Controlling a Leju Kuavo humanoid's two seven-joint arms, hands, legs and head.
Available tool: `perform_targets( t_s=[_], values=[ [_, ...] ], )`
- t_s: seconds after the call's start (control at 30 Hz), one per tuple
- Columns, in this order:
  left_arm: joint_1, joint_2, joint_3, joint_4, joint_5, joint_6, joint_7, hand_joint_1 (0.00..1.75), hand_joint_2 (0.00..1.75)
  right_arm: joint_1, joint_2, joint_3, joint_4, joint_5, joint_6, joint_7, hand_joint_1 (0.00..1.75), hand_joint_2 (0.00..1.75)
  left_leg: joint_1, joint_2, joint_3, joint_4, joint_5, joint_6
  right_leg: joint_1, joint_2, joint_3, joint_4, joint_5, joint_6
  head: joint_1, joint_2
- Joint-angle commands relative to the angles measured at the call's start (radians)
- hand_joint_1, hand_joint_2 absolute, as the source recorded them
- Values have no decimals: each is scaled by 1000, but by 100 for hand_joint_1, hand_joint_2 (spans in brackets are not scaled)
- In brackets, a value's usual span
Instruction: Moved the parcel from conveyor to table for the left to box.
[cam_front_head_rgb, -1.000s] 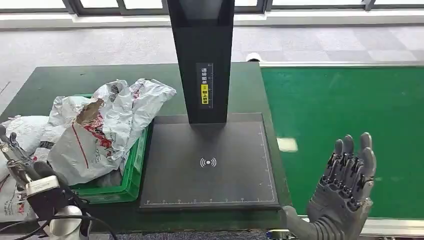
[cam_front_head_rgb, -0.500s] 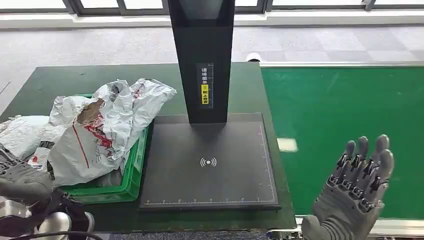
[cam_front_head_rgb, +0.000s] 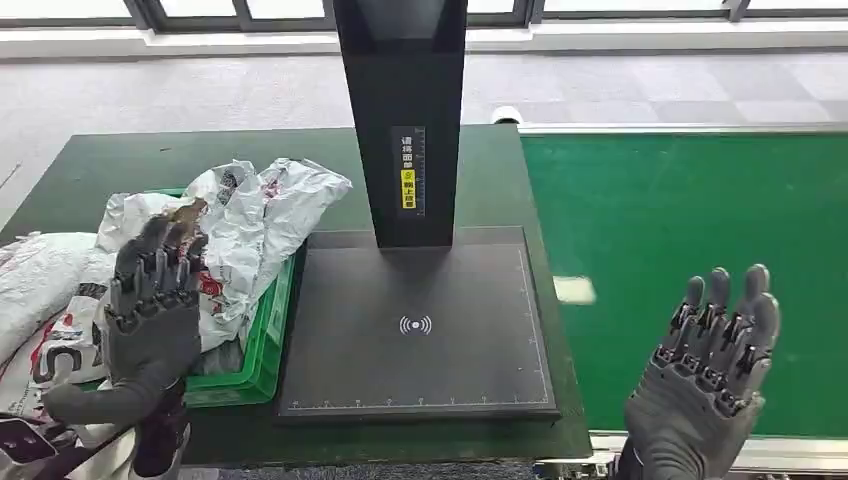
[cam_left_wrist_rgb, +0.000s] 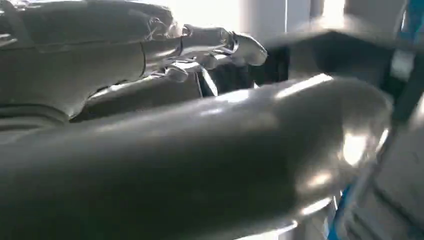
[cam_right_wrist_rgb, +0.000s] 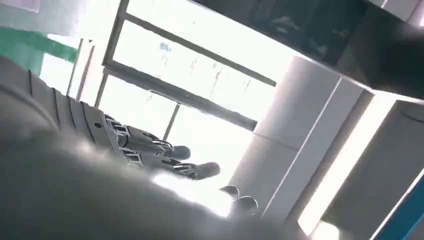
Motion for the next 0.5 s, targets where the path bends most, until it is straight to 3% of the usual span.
perform_targets(
  t_s=[0.03,0.5],
  values=[
    [-12,68,-49,-4,-14,20,3,0,0,-28,-40,32,66,1,15,2,0,0,0,1,3,-3,0,4,1,0,3,-3,1,-1,0,0],
    [6,75,-46,-5,-23,43,3,0,0,-42,-35,31,82,-3,34,2,0,0,0,2,2,-2,0,2,0,1,2,-2,0,-1,0,0]
  ],
)
